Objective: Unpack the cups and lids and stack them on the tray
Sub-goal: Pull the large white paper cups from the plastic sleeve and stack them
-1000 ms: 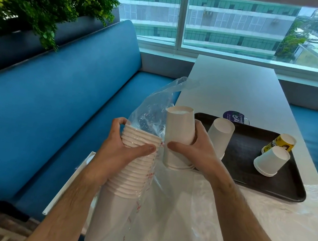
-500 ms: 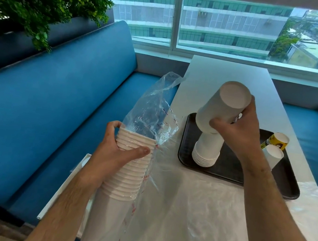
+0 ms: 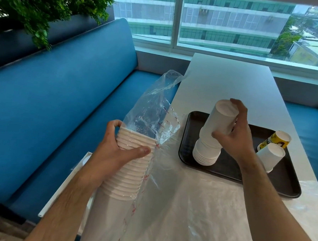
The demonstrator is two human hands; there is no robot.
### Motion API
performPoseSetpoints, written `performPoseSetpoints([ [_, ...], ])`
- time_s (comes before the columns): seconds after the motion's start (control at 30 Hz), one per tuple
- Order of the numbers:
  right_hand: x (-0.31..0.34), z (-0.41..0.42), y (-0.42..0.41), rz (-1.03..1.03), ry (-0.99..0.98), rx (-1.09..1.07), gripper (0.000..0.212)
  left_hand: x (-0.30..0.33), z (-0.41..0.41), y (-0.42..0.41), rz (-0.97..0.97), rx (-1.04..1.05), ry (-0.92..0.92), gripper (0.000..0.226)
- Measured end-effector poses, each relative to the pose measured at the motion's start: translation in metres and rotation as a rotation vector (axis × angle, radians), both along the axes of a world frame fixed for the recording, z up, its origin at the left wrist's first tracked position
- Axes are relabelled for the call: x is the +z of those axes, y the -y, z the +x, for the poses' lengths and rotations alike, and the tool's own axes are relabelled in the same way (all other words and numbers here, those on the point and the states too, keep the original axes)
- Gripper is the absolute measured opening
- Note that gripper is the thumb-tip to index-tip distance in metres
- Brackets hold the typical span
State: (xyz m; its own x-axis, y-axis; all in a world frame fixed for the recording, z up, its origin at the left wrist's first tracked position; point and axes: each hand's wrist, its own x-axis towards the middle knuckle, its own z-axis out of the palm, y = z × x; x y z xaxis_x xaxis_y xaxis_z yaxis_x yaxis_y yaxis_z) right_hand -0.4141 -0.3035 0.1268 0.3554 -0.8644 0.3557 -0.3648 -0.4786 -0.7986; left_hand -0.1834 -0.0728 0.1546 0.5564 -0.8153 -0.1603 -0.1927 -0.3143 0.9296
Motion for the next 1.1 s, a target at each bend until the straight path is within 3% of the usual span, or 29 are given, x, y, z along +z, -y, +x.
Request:
performPoseSetpoints([
  [0.17, -0.027, 0.000, 0.006, 0.082, -0.025, 0.006, 0.085, 0.000, 0.001, -0.001, 0.008, 0.006, 0.008, 0.102],
  [0.37, -0.046, -0.002, 0.006, 0.176, -0.046, 0.000, 0.089, 0.000, 0.001, 0.001, 0.005, 0.000, 0.013, 0.098],
  [0.5, -0.041, 0.000, -0.001, 0.081, -0.146, -0.118, 0.101, 0.000, 0.001, 0.002, 0.008, -0.002, 0.013, 0.100],
  [0.6, -0.028, 0.009, -0.023, -0.056, -0.036, -0.292, 0.085, -0.001, 0.002, 0.003, 0.003, 0.000, 0.007, 0.098],
  [0.7, -0.002, 0.027, -0.047, -0.046, 0.109, -0.039, 0.038, -0.003, 0.000, 0.004, -0.005, -0.009, 0.007, 0.093],
  [0.77, 0.019, 0.039, -0.065, 0.049, 0.034, 0.263, 0.021, -0.003, -0.002, 0.005, -0.005, -0.018, 0.007, 0.094],
  [0.93, 0.033, 0.067, -0.081, 0.129, -0.155, 0.757, 0.022, -0.003, -0.003, 0.010, 0.010, -0.001, -0.009, 0.108],
  [1.1, 0.025, 0.080, -0.088, 0.354, -0.006, 0.837, 0.014, -0.003, 0.001, 0.008, 0.000, -0.010, 0.034, 0.091],
])
